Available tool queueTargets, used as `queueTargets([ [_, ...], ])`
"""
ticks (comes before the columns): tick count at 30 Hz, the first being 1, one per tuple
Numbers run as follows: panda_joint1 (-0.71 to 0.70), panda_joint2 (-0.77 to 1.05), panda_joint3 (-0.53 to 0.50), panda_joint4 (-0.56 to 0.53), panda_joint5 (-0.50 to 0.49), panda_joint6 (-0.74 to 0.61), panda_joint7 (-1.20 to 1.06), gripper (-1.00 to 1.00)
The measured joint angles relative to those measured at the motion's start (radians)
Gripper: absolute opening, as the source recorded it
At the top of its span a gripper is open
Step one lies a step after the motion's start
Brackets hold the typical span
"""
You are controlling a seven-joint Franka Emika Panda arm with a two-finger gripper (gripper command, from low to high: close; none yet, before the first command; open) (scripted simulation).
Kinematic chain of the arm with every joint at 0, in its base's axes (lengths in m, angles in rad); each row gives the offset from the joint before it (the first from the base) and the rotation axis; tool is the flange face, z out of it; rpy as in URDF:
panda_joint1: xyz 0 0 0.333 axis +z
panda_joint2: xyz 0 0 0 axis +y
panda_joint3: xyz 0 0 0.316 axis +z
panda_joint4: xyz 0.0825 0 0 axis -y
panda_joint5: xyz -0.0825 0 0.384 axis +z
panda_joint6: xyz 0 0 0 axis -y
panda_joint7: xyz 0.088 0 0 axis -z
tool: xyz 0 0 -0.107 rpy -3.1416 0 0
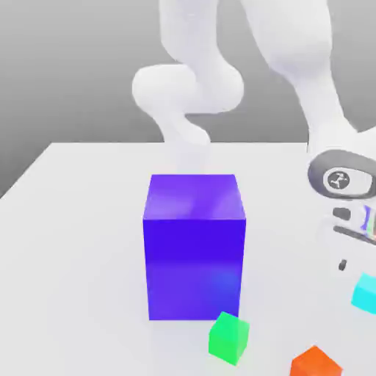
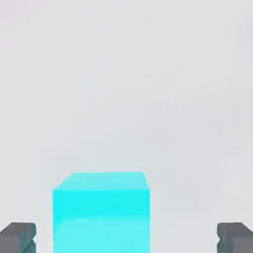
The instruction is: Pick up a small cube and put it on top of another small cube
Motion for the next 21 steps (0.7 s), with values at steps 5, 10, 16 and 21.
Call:
queueTargets([
  [5,-0.029,0.103,-0.012,0.161,-0.027,-0.092,-0.208,1.0],
  [10,-0.046,0.214,-0.036,0.332,-0.058,-0.18,-0.429,1.0],
  [16,-0.041,0.359,-0.088,0.511,-0.118,-0.236,-0.625,1.0],
  [21,0.002,0.441,-0.148,0.546,-0.175,-0.189,-0.604,-1.0],
])
